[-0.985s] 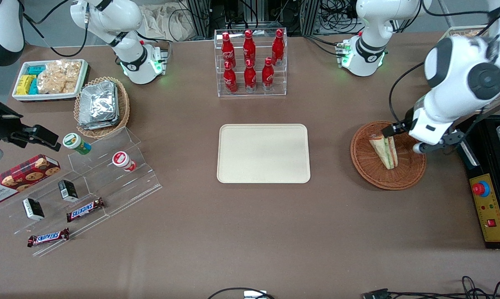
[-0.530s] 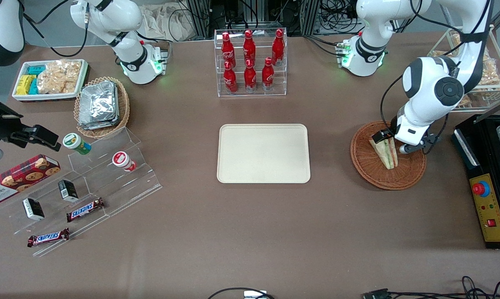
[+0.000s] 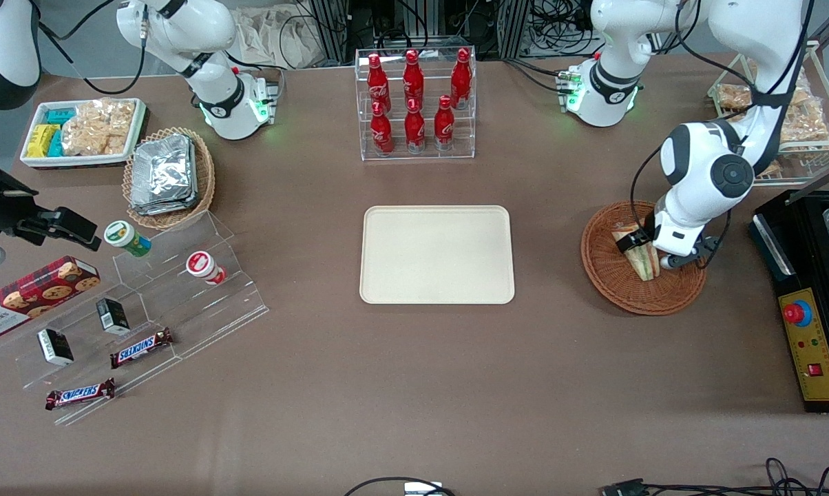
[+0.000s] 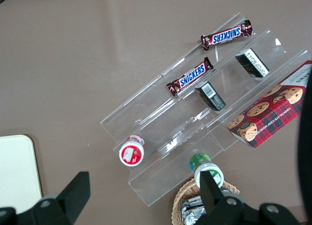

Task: Place sandwich from basket to tray
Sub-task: 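Lower the left gripper around the wrapped sandwich and close it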

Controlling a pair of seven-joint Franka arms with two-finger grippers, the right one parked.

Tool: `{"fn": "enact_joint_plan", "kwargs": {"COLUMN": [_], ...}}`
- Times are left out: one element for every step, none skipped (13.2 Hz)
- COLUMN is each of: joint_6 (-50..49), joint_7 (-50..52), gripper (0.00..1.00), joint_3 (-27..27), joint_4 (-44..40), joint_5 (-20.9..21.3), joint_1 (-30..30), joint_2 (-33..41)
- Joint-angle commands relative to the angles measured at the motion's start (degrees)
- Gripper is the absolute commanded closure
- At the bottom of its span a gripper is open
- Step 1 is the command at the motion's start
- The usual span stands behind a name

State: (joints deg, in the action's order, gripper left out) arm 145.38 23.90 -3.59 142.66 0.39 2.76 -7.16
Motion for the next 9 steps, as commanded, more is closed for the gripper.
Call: {"fn": "enact_joint_plan", "kwargs": {"joint_6": [0.79, 0.79, 0.70, 0.70, 0.70, 0.70, 0.70, 0.70, 0.70], "joint_7": [0.27, 0.19, 0.18, 0.01, -0.08, -0.08, -0.08, -0.08, -0.17], "gripper": [0.00, 0.00, 0.01, 0.21, 0.65, 0.83, 0.86, 0.86, 0.86], "joint_3": [0.25, 0.25, 0.43, 0.52, 0.52, 0.61, 0.52, 0.61, 0.61], "joint_4": [-0.18, -0.10, -0.10, -0.10, -0.10, -0.10, -0.18, -0.27, -0.36], "joint_5": [1.02, 1.11, 1.11, 1.11, 1.02, 1.02, 1.02, 1.02, 1.02], "joint_1": [-0.04, -0.04, -0.04, -0.04, -0.04, -0.04, -0.04, -0.04, 0.05], "joint_2": [-0.13, -0.13, -0.13, -0.13, -0.13, -0.13, -0.13, -0.22, -0.40]}}
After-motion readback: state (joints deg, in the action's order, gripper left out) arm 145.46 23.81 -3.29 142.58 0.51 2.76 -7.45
